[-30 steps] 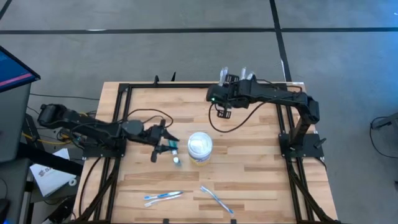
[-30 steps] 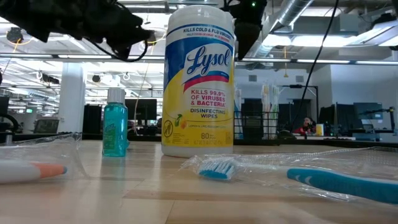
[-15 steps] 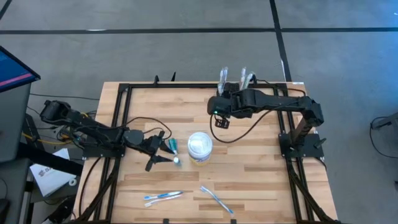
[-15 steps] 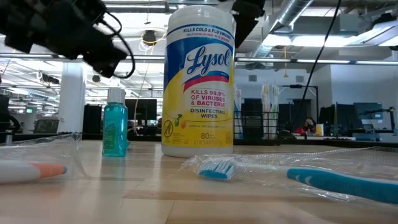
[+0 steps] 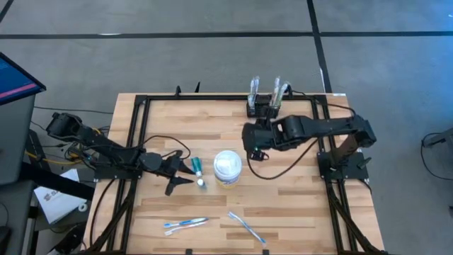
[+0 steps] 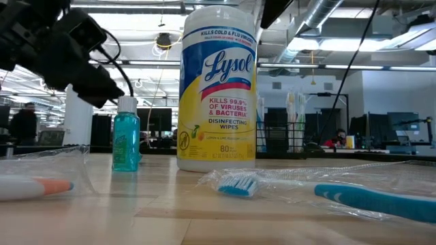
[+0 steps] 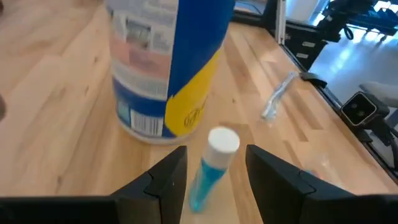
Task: Pick & Place toothbrushing station
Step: Put the bottom blue mouthwash into the black mesh organizer
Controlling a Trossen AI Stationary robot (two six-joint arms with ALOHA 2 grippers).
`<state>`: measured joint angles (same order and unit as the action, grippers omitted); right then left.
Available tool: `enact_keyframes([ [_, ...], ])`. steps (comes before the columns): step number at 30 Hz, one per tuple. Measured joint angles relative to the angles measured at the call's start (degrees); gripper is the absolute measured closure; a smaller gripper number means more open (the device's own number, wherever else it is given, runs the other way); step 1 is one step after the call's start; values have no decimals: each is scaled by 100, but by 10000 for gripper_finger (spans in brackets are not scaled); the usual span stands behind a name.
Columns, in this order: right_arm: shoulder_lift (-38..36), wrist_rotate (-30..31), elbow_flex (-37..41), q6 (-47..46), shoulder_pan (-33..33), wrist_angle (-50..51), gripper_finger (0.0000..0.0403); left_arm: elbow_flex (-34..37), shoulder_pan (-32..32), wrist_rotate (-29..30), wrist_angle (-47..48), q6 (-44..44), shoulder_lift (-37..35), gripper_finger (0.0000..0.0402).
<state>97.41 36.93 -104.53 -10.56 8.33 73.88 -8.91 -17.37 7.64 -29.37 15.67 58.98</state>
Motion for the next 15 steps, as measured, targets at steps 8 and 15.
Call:
enact_keyframes([
  [8, 2, 541, 2, -500, 423, 307, 282, 304, 0, 4, -111, 283, 2, 243],
  [15, 2, 666, 2, -709, 618, 408, 282, 379, 0, 61, -271, 314, 143, 227],
])
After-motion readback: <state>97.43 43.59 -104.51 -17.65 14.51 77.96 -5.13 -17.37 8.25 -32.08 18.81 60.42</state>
